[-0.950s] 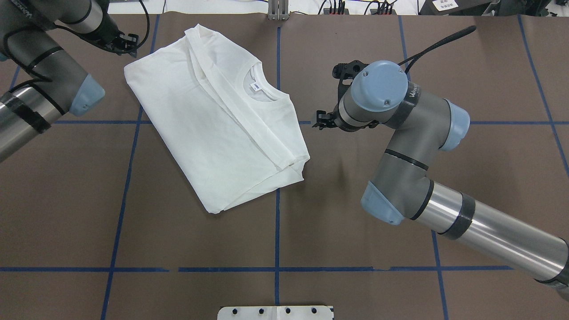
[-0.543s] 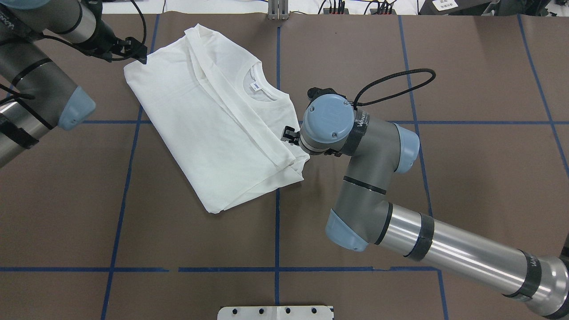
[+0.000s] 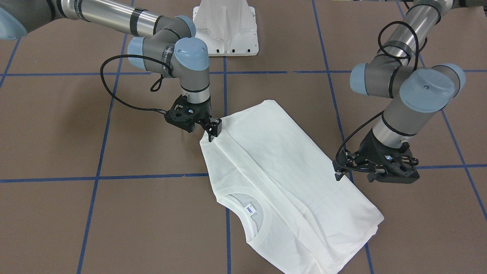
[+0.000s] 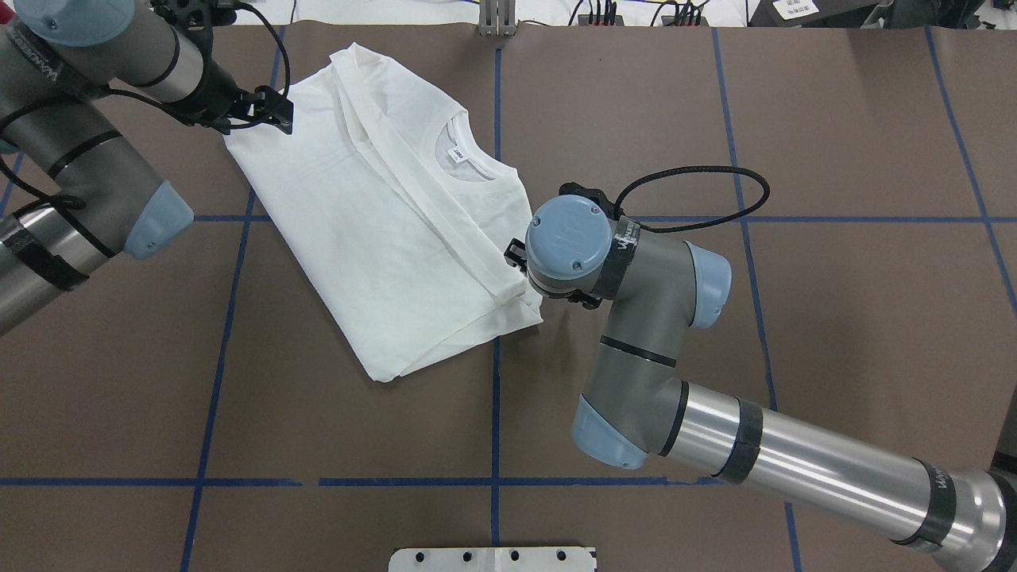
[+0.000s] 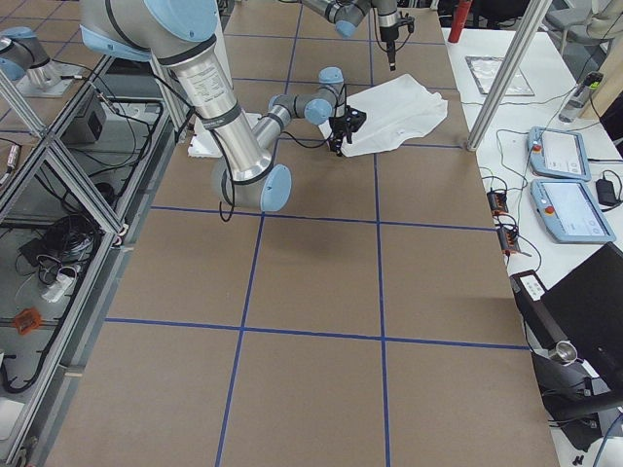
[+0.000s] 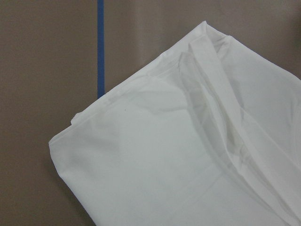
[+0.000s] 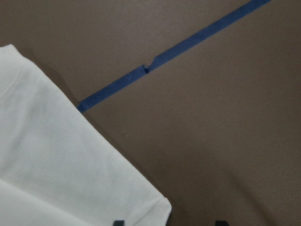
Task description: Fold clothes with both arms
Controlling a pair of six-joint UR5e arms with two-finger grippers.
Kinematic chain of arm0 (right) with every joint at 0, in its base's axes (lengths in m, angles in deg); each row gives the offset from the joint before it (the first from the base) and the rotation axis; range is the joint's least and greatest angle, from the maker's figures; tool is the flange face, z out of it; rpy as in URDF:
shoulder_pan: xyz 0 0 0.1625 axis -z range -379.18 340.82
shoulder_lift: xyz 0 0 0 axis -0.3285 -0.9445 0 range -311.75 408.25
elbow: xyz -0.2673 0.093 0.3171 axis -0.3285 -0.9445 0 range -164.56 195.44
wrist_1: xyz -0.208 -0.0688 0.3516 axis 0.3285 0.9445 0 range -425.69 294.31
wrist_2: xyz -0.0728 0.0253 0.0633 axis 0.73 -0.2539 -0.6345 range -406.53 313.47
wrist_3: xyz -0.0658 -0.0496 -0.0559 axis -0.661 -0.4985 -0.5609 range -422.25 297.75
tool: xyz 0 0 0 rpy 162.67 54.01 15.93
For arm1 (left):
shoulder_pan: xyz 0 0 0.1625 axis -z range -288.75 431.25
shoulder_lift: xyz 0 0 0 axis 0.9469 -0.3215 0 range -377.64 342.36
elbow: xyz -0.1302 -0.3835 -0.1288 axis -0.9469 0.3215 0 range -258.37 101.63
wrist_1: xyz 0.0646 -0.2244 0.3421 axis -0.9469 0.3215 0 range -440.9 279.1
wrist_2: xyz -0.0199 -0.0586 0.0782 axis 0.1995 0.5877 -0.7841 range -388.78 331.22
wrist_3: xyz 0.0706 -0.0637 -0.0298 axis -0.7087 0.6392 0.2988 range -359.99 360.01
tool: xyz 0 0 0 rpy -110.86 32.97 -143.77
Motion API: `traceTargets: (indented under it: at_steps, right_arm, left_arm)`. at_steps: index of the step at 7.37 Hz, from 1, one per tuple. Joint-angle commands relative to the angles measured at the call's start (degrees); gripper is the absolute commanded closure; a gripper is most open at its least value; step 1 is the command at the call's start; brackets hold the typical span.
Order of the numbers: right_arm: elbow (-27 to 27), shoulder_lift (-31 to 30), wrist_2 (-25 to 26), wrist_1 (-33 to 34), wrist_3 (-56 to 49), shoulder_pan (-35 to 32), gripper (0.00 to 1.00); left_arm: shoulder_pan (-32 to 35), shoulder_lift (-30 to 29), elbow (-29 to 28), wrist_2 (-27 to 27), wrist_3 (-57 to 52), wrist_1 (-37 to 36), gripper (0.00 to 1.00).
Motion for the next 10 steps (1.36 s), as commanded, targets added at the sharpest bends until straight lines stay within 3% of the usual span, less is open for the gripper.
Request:
traceTargets:
  at_steps: [1, 3, 4, 5, 6, 9, 10]
  right_arm:
    - [-0.3, 0.3, 0.8, 0.0, 2.7, 0.6, 0.48]
    - [-0.8, 0.3, 1.2, -0.1, 3.9, 0.9, 0.52]
    - [-0.9, 0.5, 1.2, -0.1, 4.0, 0.9, 0.64]
    - [-0.9, 0.5, 1.6, -0.3, 4.3, 1.0, 0.87]
    - [-0.9, 0.5, 2.0, -0.3, 4.3, 1.3, 1.0]
    - [0.2, 0.4, 1.8, 0.2, 3.4, 1.4, 1.0]
    - [3.8, -1.0, 1.7, 3.1, 3.4, 1.4, 1.0]
  left_arm:
    - [-0.2, 0.0, 0.3, 0.0, 0.3, 0.0, 0.0]
    - [-0.2, 0.0, 0.3, 0.0, 0.3, 0.0, 0.0]
    - [-0.3, 0.0, 0.3, 0.0, 0.3, 0.0, 0.0]
    - [-0.2, 0.0, 0.3, 0.0, 0.2, 0.0, 0.0]
    - [-0.2, 0.0, 0.3, 0.0, 0.2, 0.0, 0.0]
    - [-0.2, 0.0, 0.5, 0.1, 0.3, -0.1, 0.0]
    - [-0.3, 0.0, 0.6, 0.1, 0.3, -0.1, 0.0]
